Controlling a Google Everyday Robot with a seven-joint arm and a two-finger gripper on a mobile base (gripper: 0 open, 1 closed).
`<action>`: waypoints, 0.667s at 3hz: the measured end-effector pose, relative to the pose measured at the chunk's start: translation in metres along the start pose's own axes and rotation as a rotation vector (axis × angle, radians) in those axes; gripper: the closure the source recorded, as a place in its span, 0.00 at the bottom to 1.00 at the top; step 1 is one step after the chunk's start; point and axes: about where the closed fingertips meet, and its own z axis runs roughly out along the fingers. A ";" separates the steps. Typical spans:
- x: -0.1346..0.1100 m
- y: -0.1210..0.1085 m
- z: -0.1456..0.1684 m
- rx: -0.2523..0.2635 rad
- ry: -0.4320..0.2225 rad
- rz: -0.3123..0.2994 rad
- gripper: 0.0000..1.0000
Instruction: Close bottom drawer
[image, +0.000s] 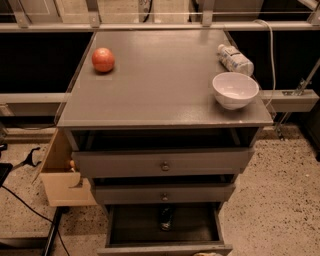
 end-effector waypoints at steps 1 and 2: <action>-0.004 -0.008 0.011 -0.005 -0.002 -0.019 1.00; -0.004 -0.008 0.011 -0.005 -0.002 -0.019 1.00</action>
Offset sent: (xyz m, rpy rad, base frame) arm 0.0685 0.0370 0.0032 -0.0931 -0.0630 0.0840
